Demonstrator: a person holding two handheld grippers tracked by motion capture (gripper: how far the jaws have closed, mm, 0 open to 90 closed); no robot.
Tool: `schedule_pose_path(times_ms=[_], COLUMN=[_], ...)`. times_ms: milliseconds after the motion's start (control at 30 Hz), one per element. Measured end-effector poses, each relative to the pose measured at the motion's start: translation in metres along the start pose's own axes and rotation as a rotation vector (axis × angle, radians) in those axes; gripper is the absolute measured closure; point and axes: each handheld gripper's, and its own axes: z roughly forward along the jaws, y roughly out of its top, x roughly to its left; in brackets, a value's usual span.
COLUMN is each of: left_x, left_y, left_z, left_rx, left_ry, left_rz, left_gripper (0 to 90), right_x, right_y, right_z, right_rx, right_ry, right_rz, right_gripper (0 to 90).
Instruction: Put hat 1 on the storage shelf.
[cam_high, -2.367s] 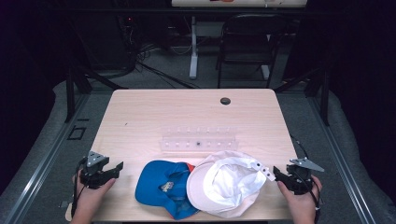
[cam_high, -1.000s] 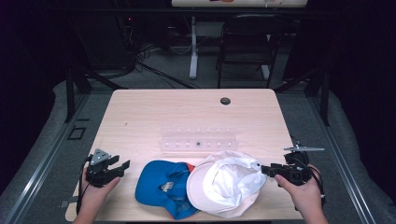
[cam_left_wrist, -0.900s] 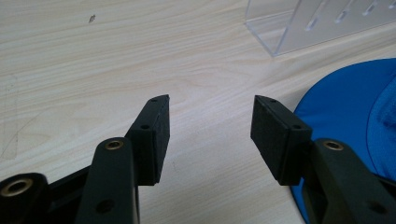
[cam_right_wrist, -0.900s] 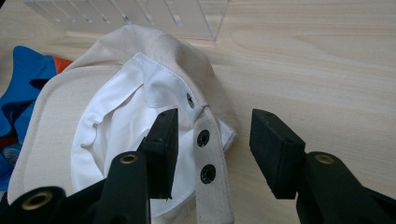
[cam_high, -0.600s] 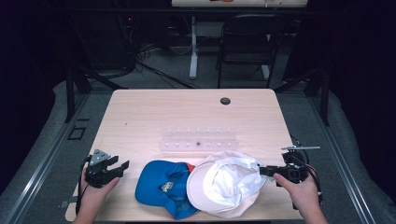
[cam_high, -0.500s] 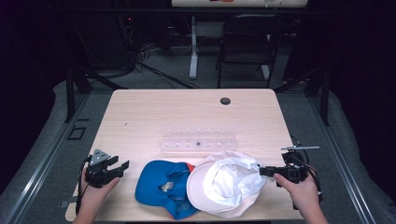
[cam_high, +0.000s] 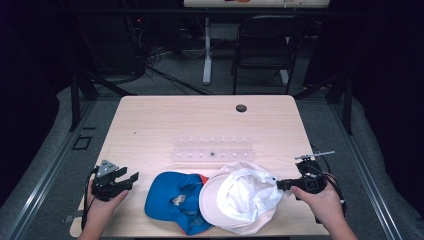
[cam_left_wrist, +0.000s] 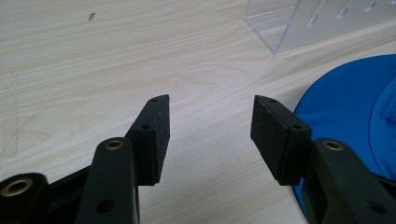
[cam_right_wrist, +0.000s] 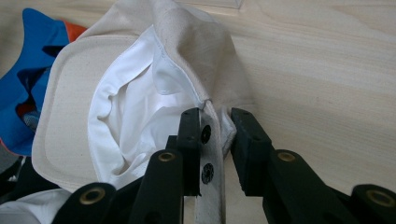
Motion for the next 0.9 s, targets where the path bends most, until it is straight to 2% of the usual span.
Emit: schedule_pose_path(times_ms=[200,267,400,433,533,700,900], left_x=[0.000,0.000,0.000,0.000,0.000,0.000,0.001], left_y=[0.000,0.000,0.000,0.000,0.000,0.000,-0.001], left_z=[0.001,0.001,0.001,0.001,0.001,0.001,0.002], left_rx=[0.001,0.001,0.001,0.001,0.001,0.001,-0.002], left_ry=[0.001,0.001,0.002,0.002,0.002,0.003,0.001], left_rz=[0.004,0.004,0.000,0.000,0.001,0.000,-0.005], left_gripper=[47.5,47.5,47.5,47.5,47.7,47.6,47.6], right_x=[0.008,0.009,0.014,0.017,0.020,0.031,0.037], right_y=[0.006,0.007,0.012,0.015,0.017,0.025,0.032], right_z=[-0.002,-0.002,-0.003,-0.004,-0.004,-0.006,-0.007], right_rx=[0.044,0.047,0.081,0.107,0.128,0.166,0.195], right_ry=[-0.041,-0.042,-0.065,-0.074,-0.081,-0.088,-0.104], right_rz=[-0.013,-0.012,0.000,-0.010,-0.017,-0.059,-0.054], right_gripper=[73.8,73.7,73.9,74.7,76.1,78.8,80.0])
